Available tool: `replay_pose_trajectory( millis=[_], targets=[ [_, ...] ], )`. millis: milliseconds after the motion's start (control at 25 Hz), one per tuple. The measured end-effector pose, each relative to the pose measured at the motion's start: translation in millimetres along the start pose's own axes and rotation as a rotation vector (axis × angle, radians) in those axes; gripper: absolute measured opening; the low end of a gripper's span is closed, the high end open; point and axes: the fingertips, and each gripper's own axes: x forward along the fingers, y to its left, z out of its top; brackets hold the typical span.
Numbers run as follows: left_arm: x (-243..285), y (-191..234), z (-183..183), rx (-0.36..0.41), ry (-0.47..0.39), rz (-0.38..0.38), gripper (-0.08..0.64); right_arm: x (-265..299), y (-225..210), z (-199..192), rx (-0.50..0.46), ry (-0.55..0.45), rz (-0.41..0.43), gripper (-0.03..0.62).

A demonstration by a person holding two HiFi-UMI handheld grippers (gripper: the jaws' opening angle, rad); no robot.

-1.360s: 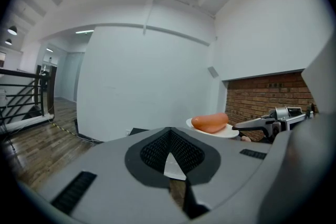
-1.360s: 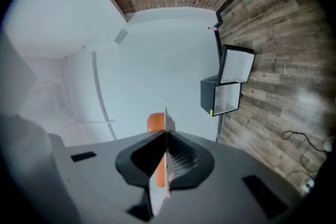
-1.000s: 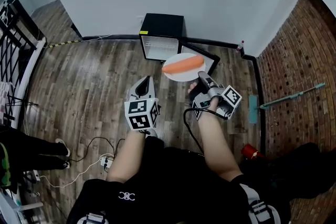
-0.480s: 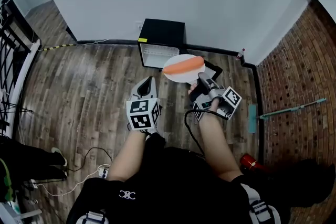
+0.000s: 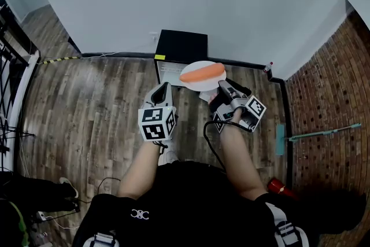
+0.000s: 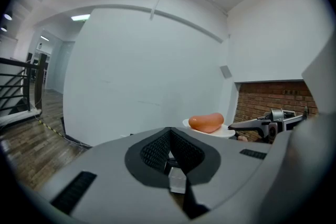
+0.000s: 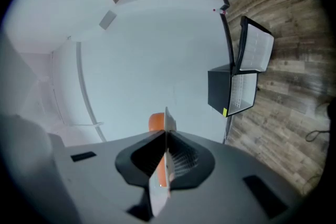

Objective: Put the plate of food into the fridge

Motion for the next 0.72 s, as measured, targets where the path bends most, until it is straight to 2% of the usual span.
replay_pose_trajectory(
  millis=[280, 720],
  targets=[
    [37, 47, 12, -0.008, 0.002, -0.016, -0.003, 55, -1, -4, 0.001, -0.016, 0.022, 0.032],
    [69, 81, -2, -0.049, 0.055, -0.011, -0.003, 98, -23, -3, 0.007, -0.008, -0.029, 0.032]
  ],
)
